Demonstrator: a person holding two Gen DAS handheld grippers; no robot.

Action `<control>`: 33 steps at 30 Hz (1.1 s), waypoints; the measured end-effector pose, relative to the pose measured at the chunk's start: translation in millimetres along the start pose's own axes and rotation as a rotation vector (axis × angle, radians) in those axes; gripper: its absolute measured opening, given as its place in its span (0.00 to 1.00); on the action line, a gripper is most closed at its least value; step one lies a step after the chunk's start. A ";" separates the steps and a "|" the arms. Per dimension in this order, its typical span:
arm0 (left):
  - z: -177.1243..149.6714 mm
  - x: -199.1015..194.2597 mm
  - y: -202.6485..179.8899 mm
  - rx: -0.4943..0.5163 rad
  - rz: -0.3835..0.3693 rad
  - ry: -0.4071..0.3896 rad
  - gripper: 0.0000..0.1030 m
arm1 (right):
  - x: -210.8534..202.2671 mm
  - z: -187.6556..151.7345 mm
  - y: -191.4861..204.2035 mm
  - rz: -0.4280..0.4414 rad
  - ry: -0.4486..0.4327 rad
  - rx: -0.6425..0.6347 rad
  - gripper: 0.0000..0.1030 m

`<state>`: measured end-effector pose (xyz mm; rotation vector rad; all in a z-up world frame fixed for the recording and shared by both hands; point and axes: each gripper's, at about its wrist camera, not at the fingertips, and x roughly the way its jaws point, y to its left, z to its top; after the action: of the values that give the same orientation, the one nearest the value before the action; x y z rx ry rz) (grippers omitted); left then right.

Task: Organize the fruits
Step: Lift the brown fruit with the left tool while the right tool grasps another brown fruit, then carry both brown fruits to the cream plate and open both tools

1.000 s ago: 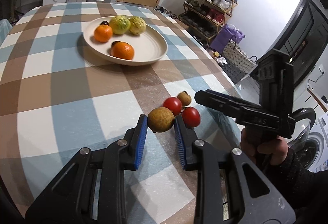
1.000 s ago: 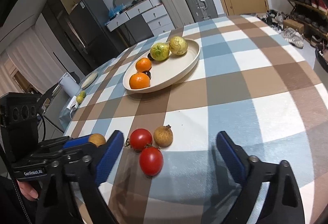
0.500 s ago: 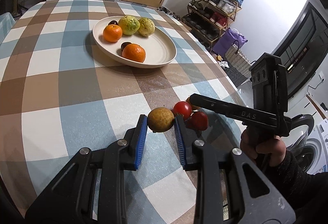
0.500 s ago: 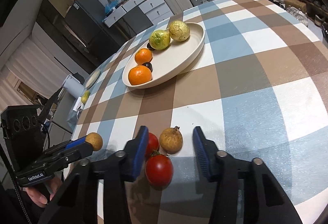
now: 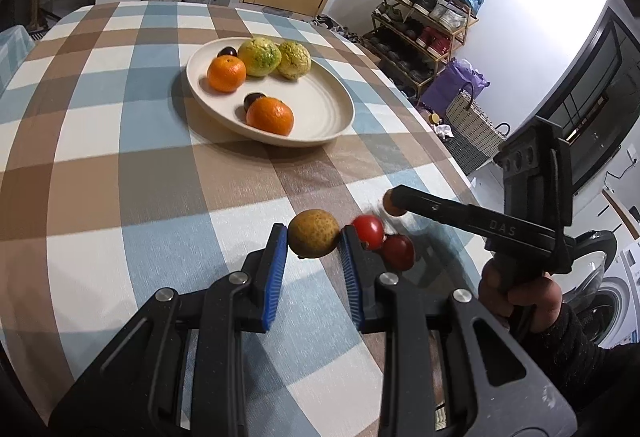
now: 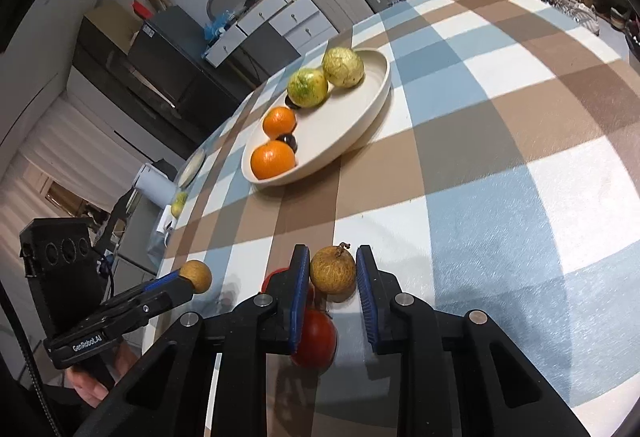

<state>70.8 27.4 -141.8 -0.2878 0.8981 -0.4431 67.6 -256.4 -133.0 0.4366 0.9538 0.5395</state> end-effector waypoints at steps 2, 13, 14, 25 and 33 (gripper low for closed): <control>6.2 0.7 1.8 -0.002 0.005 -0.006 0.24 | -2.2 3.8 0.8 0.003 -0.012 -0.006 0.23; 58.7 5.0 20.7 -0.022 0.047 -0.058 0.24 | -10.9 44.8 11.7 0.031 -0.066 -0.059 0.23; 64.4 6.6 23.6 -0.025 0.054 -0.062 0.24 | -10.1 49.6 13.8 0.034 -0.067 -0.067 0.23; 109.9 40.5 48.7 -0.041 0.070 -0.053 0.24 | 23.0 120.4 51.1 0.076 -0.070 -0.189 0.23; 122.2 69.4 66.9 -0.050 0.077 -0.022 0.24 | 72.0 160.2 75.0 0.106 -0.030 -0.258 0.23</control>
<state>223.1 59.0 -144.9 -0.3018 0.8965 -0.3460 219.9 -171.9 -54.7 0.2635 0.8221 0.7402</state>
